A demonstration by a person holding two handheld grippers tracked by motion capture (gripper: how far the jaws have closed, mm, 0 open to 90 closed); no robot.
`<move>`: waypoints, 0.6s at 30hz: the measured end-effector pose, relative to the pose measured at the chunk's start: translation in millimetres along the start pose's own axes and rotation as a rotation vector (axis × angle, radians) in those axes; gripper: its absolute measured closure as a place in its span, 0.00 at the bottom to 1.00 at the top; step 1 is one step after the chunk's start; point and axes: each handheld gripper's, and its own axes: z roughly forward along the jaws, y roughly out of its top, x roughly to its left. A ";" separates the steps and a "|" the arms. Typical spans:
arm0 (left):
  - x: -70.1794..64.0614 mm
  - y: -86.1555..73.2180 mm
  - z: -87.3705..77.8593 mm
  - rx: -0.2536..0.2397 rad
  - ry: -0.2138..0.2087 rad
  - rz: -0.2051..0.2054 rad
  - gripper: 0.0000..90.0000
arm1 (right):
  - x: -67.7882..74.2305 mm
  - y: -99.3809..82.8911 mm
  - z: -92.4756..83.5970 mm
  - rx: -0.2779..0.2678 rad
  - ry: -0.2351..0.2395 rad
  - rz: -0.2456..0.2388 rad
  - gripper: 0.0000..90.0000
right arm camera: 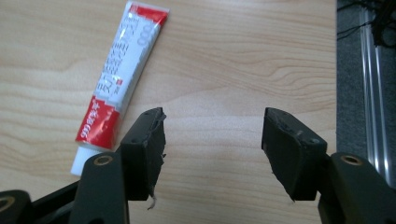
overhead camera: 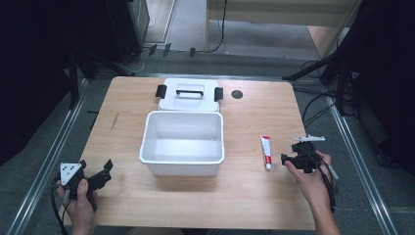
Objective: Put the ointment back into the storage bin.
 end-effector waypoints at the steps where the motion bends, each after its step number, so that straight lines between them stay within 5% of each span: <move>1: 0.0 0.0 0.0 0.001 0.000 0.001 0.08 | 0.3 2.3 0.6 0.021 -0.002 -0.014 0.46; 14: 0.3 0.3 0.9 0.014 -0.012 -0.007 0.08 | 13.8 38.1 -4.0 0.191 0.105 -0.172 0.55; 18: 0.4 0.4 1.2 0.015 -0.014 -0.010 0.08 | 19.8 45.6 -1.7 0.230 0.162 -0.155 0.57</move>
